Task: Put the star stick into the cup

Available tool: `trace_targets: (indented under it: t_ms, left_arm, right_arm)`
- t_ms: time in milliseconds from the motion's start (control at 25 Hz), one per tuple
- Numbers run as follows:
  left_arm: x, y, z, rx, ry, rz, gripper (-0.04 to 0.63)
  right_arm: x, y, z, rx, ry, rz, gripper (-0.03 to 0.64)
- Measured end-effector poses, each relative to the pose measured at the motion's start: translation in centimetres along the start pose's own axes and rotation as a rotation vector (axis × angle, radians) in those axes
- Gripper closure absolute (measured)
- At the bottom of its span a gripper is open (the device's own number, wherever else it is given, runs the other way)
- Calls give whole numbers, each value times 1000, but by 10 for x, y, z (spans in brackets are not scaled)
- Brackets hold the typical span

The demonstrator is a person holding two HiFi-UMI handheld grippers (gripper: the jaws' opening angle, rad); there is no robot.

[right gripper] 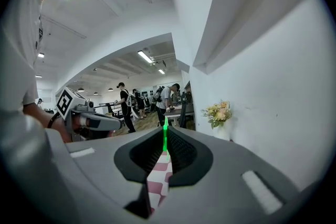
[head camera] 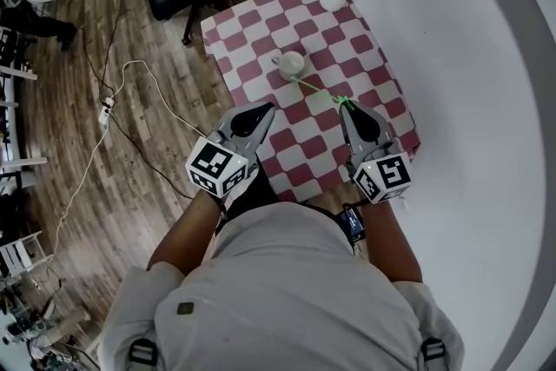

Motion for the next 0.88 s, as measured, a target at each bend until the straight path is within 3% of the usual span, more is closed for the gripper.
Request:
trace_targets:
  t_ms: [880]
  left_arm:
    - [66,-40,-43,110,103,-22,591]
  right_arm:
    - [-39,-65,-65,111,-53,-64,589]
Point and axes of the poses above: the fingertips, and each gripper's own axes: y backward along the fingers, x to its left, z out of its top, the point moved 4 cm from there along y, backward along the fingers, and after that the axes turned 9 degrees about -x, right-handed, at the moved point
